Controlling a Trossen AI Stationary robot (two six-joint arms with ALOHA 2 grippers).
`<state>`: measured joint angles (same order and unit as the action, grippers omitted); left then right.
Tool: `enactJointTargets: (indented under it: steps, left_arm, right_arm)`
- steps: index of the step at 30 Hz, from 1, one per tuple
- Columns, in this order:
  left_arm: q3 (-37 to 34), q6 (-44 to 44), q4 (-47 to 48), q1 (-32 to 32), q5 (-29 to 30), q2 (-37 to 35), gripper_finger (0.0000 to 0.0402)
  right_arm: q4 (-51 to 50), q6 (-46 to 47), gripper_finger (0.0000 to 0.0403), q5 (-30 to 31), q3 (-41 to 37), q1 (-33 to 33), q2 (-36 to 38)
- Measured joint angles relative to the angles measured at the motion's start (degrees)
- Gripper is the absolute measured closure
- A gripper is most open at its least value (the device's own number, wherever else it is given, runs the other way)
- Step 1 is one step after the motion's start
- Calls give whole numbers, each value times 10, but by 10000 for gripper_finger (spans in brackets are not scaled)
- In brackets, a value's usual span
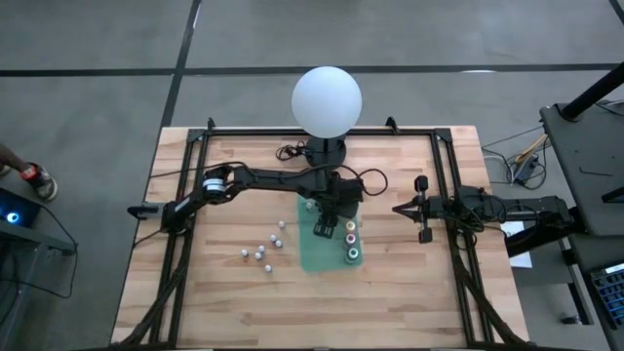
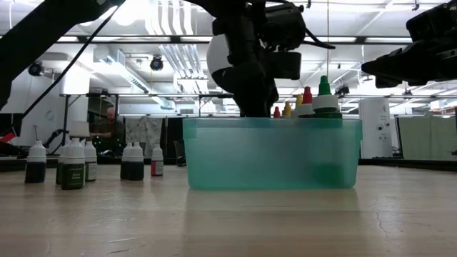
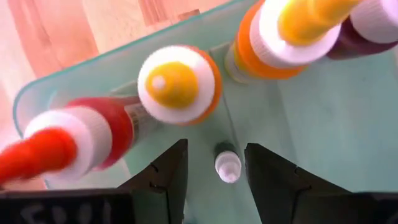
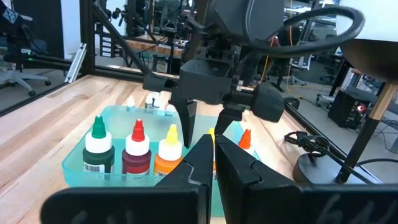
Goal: Pick & Place food coloring
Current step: Put the small red food coloring bottle into the green bin
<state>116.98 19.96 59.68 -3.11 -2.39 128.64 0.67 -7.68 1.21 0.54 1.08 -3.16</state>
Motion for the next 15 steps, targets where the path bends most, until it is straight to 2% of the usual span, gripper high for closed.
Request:
enactJointTargets:
  steps: [15]
  left_arm:
    - [0,-51,4,1,-1,-51,270]
  right_arm:
    - [0,1,394,0,0,0,0]
